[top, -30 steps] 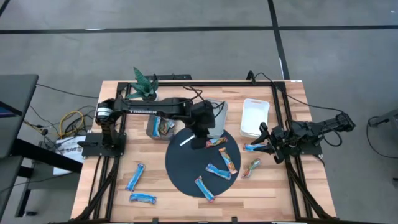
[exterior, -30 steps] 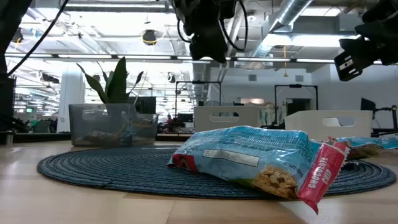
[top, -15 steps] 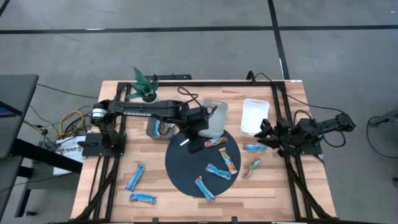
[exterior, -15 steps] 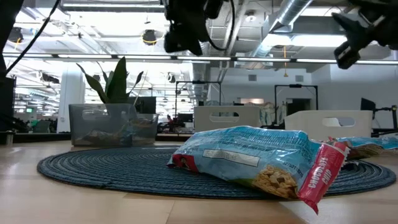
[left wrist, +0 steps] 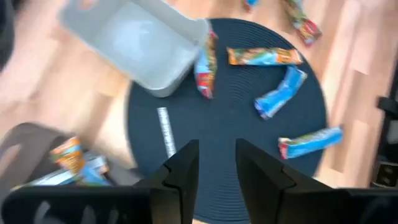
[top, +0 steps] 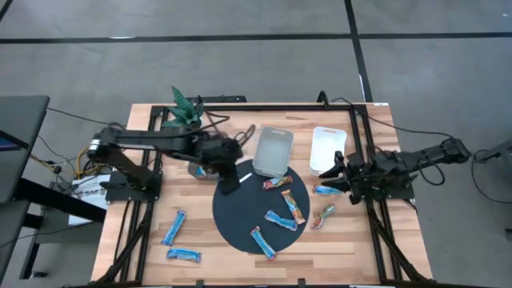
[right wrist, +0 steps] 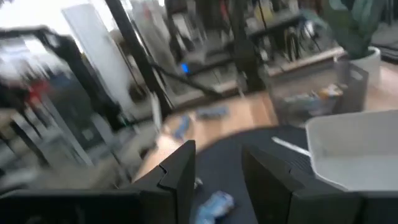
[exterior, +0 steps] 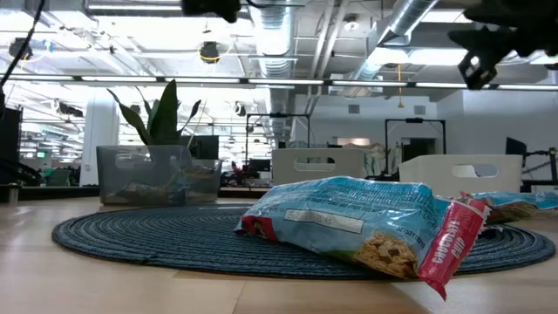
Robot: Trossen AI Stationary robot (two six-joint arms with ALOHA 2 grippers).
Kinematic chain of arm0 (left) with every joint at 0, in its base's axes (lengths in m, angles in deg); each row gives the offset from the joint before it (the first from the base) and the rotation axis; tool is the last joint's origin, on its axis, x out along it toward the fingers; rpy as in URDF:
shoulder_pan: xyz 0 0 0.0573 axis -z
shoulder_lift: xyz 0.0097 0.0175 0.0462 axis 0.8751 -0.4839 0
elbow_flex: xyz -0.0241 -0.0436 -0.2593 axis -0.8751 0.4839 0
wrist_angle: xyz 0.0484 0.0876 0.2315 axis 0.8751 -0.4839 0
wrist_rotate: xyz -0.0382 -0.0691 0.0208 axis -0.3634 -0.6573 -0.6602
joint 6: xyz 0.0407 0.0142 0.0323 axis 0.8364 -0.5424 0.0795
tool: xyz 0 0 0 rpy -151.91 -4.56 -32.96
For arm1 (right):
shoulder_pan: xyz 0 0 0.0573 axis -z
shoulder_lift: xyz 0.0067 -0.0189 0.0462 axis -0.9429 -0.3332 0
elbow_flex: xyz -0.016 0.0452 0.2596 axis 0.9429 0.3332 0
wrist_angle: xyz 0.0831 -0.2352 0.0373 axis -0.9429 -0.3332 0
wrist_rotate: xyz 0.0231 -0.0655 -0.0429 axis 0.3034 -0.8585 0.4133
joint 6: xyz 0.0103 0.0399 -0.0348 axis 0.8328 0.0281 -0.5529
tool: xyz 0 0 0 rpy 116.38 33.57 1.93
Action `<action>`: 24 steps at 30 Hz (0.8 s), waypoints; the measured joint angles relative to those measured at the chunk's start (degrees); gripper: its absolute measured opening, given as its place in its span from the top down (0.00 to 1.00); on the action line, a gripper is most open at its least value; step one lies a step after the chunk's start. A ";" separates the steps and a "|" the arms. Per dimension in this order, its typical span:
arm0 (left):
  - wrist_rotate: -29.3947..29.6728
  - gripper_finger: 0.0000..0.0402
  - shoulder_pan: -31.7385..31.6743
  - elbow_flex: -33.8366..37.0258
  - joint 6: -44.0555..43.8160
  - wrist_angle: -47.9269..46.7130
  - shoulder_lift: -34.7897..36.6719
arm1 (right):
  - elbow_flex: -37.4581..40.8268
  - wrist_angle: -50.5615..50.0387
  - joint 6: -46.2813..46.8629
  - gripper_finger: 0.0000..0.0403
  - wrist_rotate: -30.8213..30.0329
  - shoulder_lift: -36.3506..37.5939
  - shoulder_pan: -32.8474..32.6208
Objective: Pick and place Granola Bars by type
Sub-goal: Put the yellow granola bar into the black bin
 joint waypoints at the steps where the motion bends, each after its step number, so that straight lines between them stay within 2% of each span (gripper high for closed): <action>1: 1.25 0.77 0.12 1.14 -0.45 0.00 1.24 | -2.35 -1.93 -0.36 0.70 -0.08 -3.18 0.00; 6: 2.89 0.78 0.48 10.17 -1.32 3.25 7.95 | -13.17 -9.32 1.55 0.70 -1.47 -17.49 0.01; 12: 2.57 0.78 1.99 28.17 -4.82 17.23 18.43 | -23.00 -17.00 8.13 0.70 -2.50 -31.51 0.06; 15: 2.42 0.78 2.55 35.88 -6.16 27.52 23.51 | -26.90 -20.30 12.03 0.70 -2.50 -36.52 0.28; 18: 1.81 0.78 2.79 41.45 -6.20 37.02 27.60 | -29.72 -20.11 11.93 0.70 -1.51 -40.39 0.87; 20: 1.83 0.78 2.76 44.21 -6.17 40.78 29.56 | -31.33 -19.50 11.98 0.70 -1.30 -42.44 1.22; 24: 1.45 0.78 2.74 47.64 -6.05 43.31 31.66 | -33.37 -19.91 11.95 0.70 2.85 -45.67 2.28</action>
